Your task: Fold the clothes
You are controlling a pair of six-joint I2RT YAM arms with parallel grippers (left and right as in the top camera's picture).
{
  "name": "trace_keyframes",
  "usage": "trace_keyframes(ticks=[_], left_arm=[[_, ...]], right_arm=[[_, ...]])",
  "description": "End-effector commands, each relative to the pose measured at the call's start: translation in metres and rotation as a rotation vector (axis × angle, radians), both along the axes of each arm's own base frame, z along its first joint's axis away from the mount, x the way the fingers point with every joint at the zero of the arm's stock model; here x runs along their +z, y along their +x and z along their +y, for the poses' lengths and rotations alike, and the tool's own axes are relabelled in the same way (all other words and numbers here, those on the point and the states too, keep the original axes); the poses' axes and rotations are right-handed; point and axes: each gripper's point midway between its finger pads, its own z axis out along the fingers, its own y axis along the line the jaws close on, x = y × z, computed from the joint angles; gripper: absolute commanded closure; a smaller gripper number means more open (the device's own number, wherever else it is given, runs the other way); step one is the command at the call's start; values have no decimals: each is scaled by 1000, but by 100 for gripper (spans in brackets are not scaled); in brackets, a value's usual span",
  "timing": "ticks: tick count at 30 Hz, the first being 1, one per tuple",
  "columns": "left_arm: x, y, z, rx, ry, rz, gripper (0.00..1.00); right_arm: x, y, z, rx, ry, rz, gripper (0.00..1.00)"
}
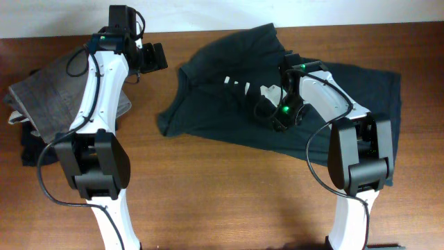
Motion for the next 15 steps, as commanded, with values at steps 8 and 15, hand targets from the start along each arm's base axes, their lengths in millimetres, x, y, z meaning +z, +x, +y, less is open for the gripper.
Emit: trace_keyframes(ticks=[8, 15], left_arm=[[5, 1, 3, 7, 6, -14, 1], [5, 1, 3, 7, 6, -14, 1]], right_arm=[[-15, -12, -2, 5, -15, 33, 72], [-14, -7, -3, 6, -25, 15, 89]])
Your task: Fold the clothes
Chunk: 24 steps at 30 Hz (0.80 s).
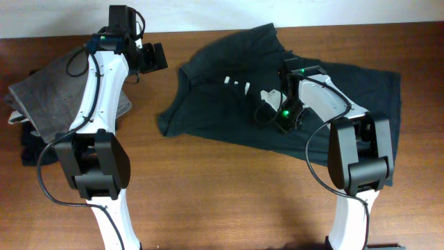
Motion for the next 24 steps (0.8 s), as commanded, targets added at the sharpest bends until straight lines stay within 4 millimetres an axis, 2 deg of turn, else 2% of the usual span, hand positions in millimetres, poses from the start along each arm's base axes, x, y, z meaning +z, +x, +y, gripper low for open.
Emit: trace_keyframes(ticks=[1, 9, 19, 20, 21, 24], left_arm=[[5, 1, 3, 7, 6, -14, 1], [5, 1, 3, 7, 6, -14, 1], [5, 1, 3, 7, 6, -14, 1], [5, 1, 3, 7, 6, -14, 1], [5, 1, 4, 7, 7, -14, 1], [5, 1, 3, 7, 6, -14, 1]], right_arm=[[-1, 3, -1, 8, -18, -10, 90], [0, 19, -14, 9, -101, -78, 90], [2, 44, -18, -10, -99, -174, 89], [2, 46, -19, -12, -98, -182, 85], [2, 48, -20, -16, -100, -188, 76], [3, 55, -27, -31, -109, -217, 73]])
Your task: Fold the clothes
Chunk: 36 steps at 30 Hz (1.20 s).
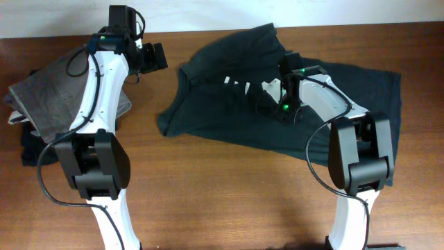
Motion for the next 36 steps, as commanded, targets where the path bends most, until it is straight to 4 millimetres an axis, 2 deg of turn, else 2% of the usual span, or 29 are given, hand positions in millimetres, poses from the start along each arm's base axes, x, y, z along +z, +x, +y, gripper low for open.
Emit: trace_keyframes(ticks=[1, 5, 8, 13, 18, 21, 22, 23, 24, 25, 27, 34, 36], left_arm=[[5, 1, 3, 7, 6, -14, 1], [5, 1, 3, 7, 6, -14, 1], [5, 1, 3, 7, 6, -14, 1], [5, 1, 4, 6, 7, -14, 1], [5, 1, 3, 6, 7, -14, 1], [5, 1, 3, 6, 7, -14, 1], [5, 1, 3, 7, 6, -14, 1], [5, 1, 3, 7, 6, -14, 1], [5, 1, 3, 7, 6, -14, 1], [5, 1, 3, 6, 7, -14, 1], [5, 1, 3, 6, 7, -14, 1], [5, 1, 4, 7, 7, -14, 1], [5, 1, 3, 7, 6, -14, 1]], right_arm=[[3, 12, -12, -25, -23, -36, 73], [5, 21, -19, -43, -22, -71, 66], [13, 31, -26, -130, -7, -98, 64], [42, 46, -47, -294, 21, -144, 64], [77, 38, -80, -474, 34, -125, 64], [92, 10, -103, -547, 15, -40, 64], [95, -3, -110, -602, 10, 7, 68], [95, -15, -116, -659, 6, 49, 74], [95, -27, -121, -719, 2, 92, 89], [94, -36, -125, -778, -3, 129, 96], [91, -55, -134, -888, -18, 196, 96], [70, -96, -170, -1196, -44, 318, 96], [64, -109, -174, -1272, -48, 358, 96]])
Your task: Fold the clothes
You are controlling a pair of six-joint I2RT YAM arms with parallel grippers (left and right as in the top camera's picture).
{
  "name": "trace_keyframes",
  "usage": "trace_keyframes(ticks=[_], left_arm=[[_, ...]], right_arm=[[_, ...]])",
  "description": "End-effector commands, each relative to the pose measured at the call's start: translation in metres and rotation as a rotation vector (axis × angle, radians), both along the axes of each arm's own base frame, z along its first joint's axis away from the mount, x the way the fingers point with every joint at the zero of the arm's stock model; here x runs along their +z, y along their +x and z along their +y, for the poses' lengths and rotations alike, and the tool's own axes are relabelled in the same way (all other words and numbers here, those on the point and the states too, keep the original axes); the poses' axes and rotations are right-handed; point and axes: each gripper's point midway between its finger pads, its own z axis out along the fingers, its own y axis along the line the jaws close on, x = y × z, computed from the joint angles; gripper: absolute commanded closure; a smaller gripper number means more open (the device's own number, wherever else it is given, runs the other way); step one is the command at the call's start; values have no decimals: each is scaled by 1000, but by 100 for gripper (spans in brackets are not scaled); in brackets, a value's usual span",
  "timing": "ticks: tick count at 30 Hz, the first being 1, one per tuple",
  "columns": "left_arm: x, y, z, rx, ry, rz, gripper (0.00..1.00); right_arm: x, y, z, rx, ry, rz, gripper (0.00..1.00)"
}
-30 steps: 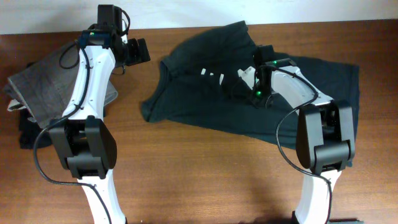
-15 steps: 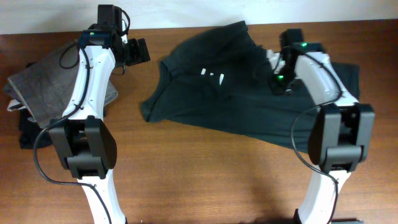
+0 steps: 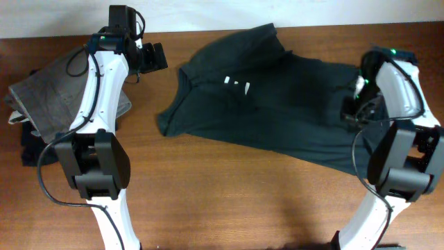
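Observation:
A dark green T-shirt (image 3: 277,111) lies spread and rumpled across the wooden table (image 3: 229,201), with small white marks (image 3: 236,85) near its upper middle. My right gripper (image 3: 352,105) is low over the shirt's right part, close to its right edge; the arm hides its fingers, so whether it is open or shut does not show. My left gripper (image 3: 155,57) hangs over bare table just left of the shirt's upper left corner, apart from the cloth. Its jaws cannot be made out from above.
A grey folded cloth (image 3: 59,97) lies at the far left on top of a darker garment (image 3: 28,149), partly under the left arm. The table's back edge meets a pale wall (image 3: 277,10).
My right gripper was over the shirt's middle, beside the white marks; now it is at the shirt's right side, and the arm has swung right. The left arm has not moved.
My right gripper stood on the shirt's middle, below and right of the white marks. It then sat slightly higher, and later right beside the marks. Now it is at the shirt's right edge. The left arm stayed still throughout.

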Motion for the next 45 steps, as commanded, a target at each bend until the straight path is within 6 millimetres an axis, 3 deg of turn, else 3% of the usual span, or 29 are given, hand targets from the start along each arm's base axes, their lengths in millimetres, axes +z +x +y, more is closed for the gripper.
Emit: trace_keyframes(ticks=[1, 4, 9, 16, 22, 28, 36, 41, 45], left_arm=[[5, 1, 3, 7, 6, -14, 1], [5, 1, 3, 7, 6, -14, 1], [5, 1, 3, 7, 6, -14, 1], [5, 1, 3, 7, 6, -14, 1], [5, 1, 3, 6, 7, -14, 1], [5, 1, 3, 6, 7, -14, 1], [5, 1, 3, 6, 7, -14, 1], [5, 1, 3, 7, 6, -14, 1], [5, 1, 4, 7, 7, -14, 1]], right_arm=[[-5, -23, -8, -187, -4, 51, 96], [-18, -41, -13, -209, -1, 106, 96], [-39, -55, -23, -240, -13, 123, 96], [-47, -55, -43, -259, -72, 96, 96], [-50, -44, -68, -243, -189, 43, 96], [-53, -27, -80, -243, -235, -33, 96], [-54, 18, -99, -245, -290, -224, 96], [-51, 40, -109, -208, -315, -315, 96], [-31, 50, -109, -211, -300, -341, 96]])
